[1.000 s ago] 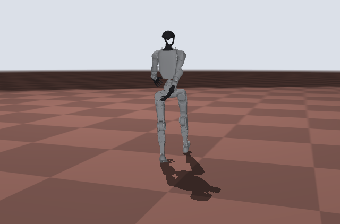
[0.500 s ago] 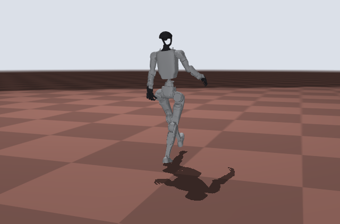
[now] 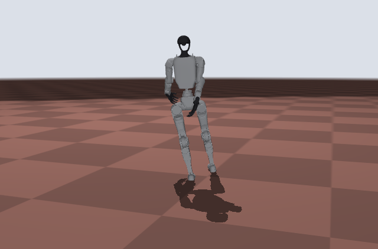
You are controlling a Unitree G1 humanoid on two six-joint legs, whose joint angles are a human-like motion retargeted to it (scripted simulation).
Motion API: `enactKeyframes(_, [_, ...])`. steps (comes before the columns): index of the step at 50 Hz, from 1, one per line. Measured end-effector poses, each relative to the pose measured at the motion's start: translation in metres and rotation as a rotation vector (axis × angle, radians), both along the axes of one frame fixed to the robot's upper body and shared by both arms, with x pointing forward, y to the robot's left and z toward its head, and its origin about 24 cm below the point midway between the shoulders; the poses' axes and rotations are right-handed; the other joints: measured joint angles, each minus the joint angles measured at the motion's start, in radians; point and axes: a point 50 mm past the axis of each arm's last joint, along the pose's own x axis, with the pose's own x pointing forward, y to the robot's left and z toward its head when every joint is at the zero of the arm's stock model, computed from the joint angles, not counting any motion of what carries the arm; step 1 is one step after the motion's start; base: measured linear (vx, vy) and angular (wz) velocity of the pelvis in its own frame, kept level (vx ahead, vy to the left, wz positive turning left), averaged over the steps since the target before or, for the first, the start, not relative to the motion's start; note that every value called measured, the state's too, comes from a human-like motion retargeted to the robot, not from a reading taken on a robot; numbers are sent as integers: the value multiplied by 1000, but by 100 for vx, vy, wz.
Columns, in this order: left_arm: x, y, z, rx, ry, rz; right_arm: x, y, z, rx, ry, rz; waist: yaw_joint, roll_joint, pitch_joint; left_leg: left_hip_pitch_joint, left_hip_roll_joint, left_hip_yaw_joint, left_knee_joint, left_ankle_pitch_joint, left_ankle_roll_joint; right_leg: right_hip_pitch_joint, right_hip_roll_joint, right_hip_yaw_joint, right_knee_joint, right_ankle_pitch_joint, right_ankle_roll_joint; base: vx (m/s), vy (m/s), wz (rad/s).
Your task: Walk run
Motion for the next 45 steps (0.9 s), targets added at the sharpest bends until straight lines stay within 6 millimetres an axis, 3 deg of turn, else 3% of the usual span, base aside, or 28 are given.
enactKeyframes(3, [31, 18, 33, 109, -120, -81, -22, 12, 14, 39, 86, 28, -33, 10, 22, 76, 13, -60, 15, -60, -5, -31, -12, 132, -188, -95, 90, 104, -48, 96])
enactKeyframes(5, [37, 33, 44, 204, -153, -105, -30, 10, 20, 56, 155, 60, 0, -10, 21, 115, 6, -39, 44, -89, -21, -64, -6, 213, -181, -115, 121, 97, -52, -29])
enactKeyframes(7, [29, 41, 39, 287, -138, -91, -26, 1, 16, 40, 190, 85, 17, -37, 14, 145, -8, -16, 87, -49, -63, -76, 0, 243, -82, -110, 144, 110, -55, -5])
enactKeyframes(9, [5, 46, 17, 336, -59, -32, -16, -13, 8, -9, 160, 107, 5, -45, -3, 149, 2, 0, 171, 87, -135, -62, -21, 128, -11, -15, 158, 122, -59, 47])
enactKeyframes(10, [-12, 49, 4, 351, 1, 10, -9, -20, 3, -40, 124, 119, -10, -45, -12, 140, 12, 6, 236, 183, -177, -48, -29, 72, 10, 66, 152, 106, -48, 38])
enactKeyframes(12, [-57, 43, -29, 327, 183, 63, 15, -36, -11, -127, 4, 126, -9, -11, -9, 57, 44, 29, 463, 404, -270, -26, 77, 289, 79, 0, 52, 104, -38, 33])
enactKeyframes(15, [-129, 22, -66, 223, 520, 61, 78, -69, -35, -243, -207, 97, -54, 40, 40, -107, 134, 63, 844, 605, -364, 35, 118, 189, 164, -91, -32, 91, -35, 106])
enactKeyframes(17, [-177, 13, -77, 158, 755, 25, 133, -89, -47, -276, -329, 47, -89, 45, 52, -220, 259, 181, 973, 476, -230, 73, 112, 113, 162, -112, -70, 75, -35, 127])
enactKeyframes(18, [-204, 5, -81, 142, 862, 9, 159, -97, -50, -290, -391, 17, -76, 40, 51, -263, 280, 228, 996, 398, -175, 95, 116, 104, 152, -113, -83, 81, -25, 45])
enactKeyframes(22, [-306, -33, -83, 131, 1151, 3, 260, -127, -44, -316, -749, -37, 36, -17, 50, -424, 112, 272, 856, 205, -138, 209, 93, 136, 43, -51, -91, 81, -8, -46])
enactKeyframes(26, [-382, -59, -65, 51, 1323, -110, 341, -160, -12, -307, -1077, -18, 158, -60, 65, -493, 100, 400, 487, 117, -90, 308, 80, 58, -37, -18, -103, 72, -2, -17])
enactKeyframes(30, [-443, -54, -37, 38, 1498, -189, 391, -202, 32, -376, -1317, 9, 224, -39, 77, -483, 96, 522, 157, 30, -46, 416, 138, -64, -79, -78, -139, 76, 1, 97])
enactKeyframes(33, [-477, -31, -14, 144, 1660, -149, 394, -235, 56, -494, -1390, -6, 259, -15, 58, -426, 118, 760, 26, 7, -48, 467, 192, -104, -55, -121, -136, 79, 8, 142])
enactKeyframes(35, [-489, -18, -2, 228, 1758, -50, 386, -250, 61, -568, -1395, -30, 272, -16, 33, -385, 112, 855, -1, 61, 18, 481, 201, -136, -18, -101, -93, 87, 4, 123])
enactKeyframes(37, [-493, -14, 2, 266, 1778, 128, 375, -251, 55, -600, -1381, -51, 298, -50, 22, -332, 128, 856, 41, 25, 45, 521, 174, -194, 41, 11, -12, 112, -27, 48])
enactKeyframes(40, [-470, -17, -17, 257, 1578, 388, 353, -248, 45, -648, -1394, -80, 299, -29, 3, -358, 137, 626, 92, -33, 45, 468, 187, -271, 260, 291, 152, 88, -7, 109])
enactKeyframes(42, [-424, -19, -45, 214, 1357, 515, 335, -246, 39, -686, -1399, -58, 281, 38, 13, -364, 192, 572, 161, -52, 45, 336, 325, -147, 495, 347, 183, 46, 20, 217])
enactKeyframes(43, [-392, -20, -59, 188, 1246, 561, 323, -245, 35, -705, -1381, -38, 284, 73, 19, -371, 197, 510, 188, -69, 45, 288, 385, -78, 590, 322, 183, 42, 26, 233])
enactKeyframes(45, [-323, -31, -80, 112, 1027, 598, 282, -242, 19, -732, -1258, 4, 323, 123, 13, -332, 209, 466, 196, -89, 45, 231, 398, 2, 695, 209, 183, 53, 46, 222])
